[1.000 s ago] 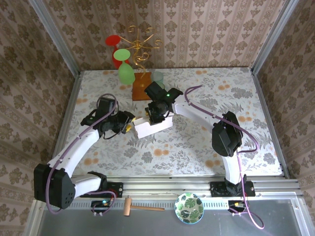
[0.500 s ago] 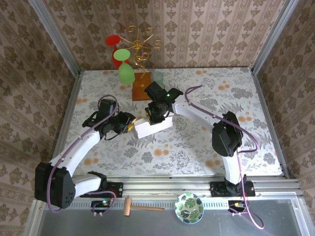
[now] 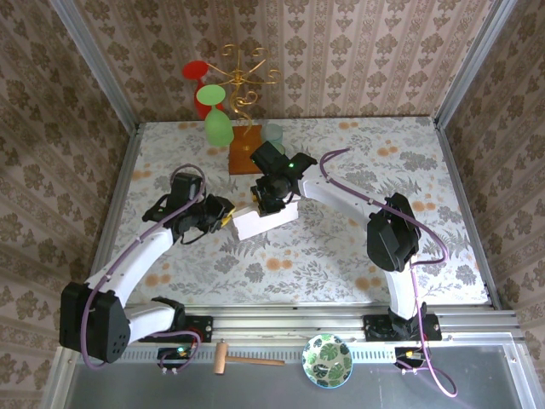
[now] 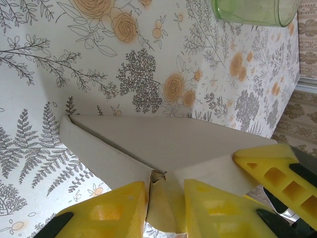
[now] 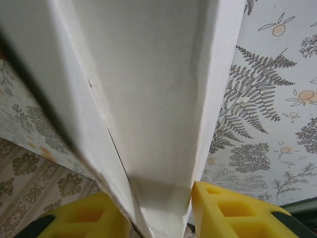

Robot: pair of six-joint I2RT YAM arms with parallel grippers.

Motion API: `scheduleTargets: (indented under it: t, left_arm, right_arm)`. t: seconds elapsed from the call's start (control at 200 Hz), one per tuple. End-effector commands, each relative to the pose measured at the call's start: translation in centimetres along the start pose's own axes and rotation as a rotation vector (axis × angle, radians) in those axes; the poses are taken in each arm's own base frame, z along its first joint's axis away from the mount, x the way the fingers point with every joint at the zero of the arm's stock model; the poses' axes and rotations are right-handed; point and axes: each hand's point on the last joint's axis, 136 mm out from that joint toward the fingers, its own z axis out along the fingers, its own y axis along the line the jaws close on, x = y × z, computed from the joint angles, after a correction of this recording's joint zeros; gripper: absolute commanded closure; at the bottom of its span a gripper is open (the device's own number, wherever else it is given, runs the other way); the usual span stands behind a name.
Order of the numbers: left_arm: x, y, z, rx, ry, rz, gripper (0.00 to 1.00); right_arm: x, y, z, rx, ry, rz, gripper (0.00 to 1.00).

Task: Fold the paper box

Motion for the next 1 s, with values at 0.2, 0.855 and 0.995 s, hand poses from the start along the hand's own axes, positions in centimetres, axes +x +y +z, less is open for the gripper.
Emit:
scheduleTargets:
  t: [0.2, 0.855, 0.995]
  left_arm:
    - [1.7, 5.7, 1.0, -0.173, 0.059, 0.003, 0.77]
    - [2.8, 8.0, 1.5, -0.254, 0.093, 0.057, 0.87]
    - [2.9, 8.1, 1.5, -0.259, 0.095, 0.063, 0.88]
  right_arm:
    - [-2.3, -3.6, 1.7, 0.140, -0.071, 0.032, 0.63]
    - [-2.4, -3.3, 0.7, 0.108, -0.072, -0.001, 0.48]
    - [-2.7, -2.4, -0.5, 0.072, -0.089, -0.042, 0.44]
